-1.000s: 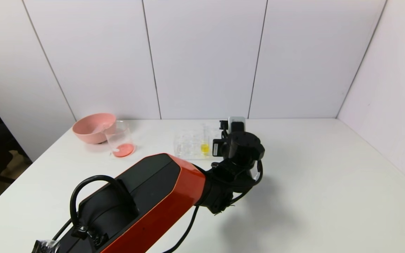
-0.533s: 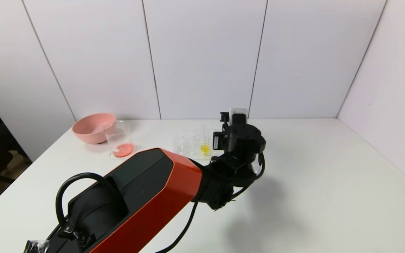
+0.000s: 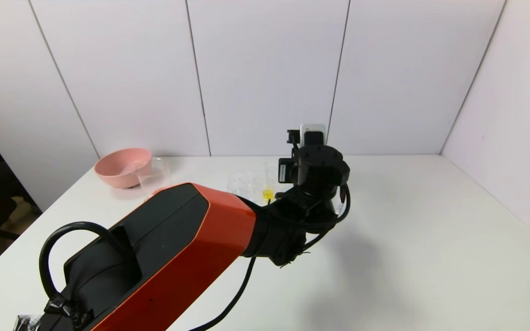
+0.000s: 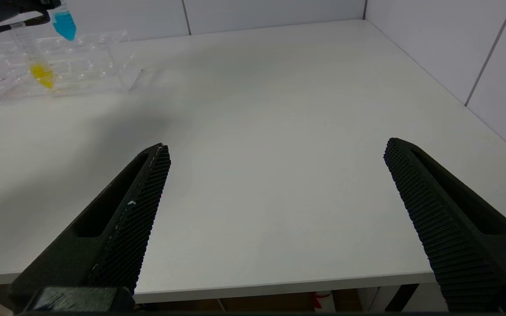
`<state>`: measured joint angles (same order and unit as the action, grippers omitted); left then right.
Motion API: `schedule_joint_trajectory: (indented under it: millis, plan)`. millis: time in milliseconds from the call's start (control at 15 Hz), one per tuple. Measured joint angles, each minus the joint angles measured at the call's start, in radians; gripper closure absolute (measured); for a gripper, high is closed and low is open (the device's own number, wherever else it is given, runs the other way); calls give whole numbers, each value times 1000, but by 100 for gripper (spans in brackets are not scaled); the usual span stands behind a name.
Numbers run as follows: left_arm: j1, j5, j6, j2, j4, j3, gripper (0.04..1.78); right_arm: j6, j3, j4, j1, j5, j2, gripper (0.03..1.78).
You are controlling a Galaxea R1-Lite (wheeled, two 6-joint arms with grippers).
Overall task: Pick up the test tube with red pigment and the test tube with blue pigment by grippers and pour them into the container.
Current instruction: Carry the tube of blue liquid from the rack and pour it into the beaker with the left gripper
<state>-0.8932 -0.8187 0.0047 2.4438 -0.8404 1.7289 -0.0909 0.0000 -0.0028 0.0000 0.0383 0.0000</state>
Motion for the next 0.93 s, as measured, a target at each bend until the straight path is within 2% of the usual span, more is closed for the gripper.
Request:
schedule_joint_trajectory:
  millis: [333, 467, 667, 933]
  plan:
    - [-3, 8, 8, -36, 8, -13, 139, 0, 0, 0, 0, 0, 0, 4]
    - [-4, 58, 10, -95, 10, -64, 139, 1, 0, 0, 0, 0, 0, 4]
    - [5, 222, 8, -240, 14, -275, 139, 0, 0, 0, 0, 0, 0, 4]
    - [86, 571, 11, -510, 40, -609, 139, 0, 0, 0, 0, 0, 0, 4]
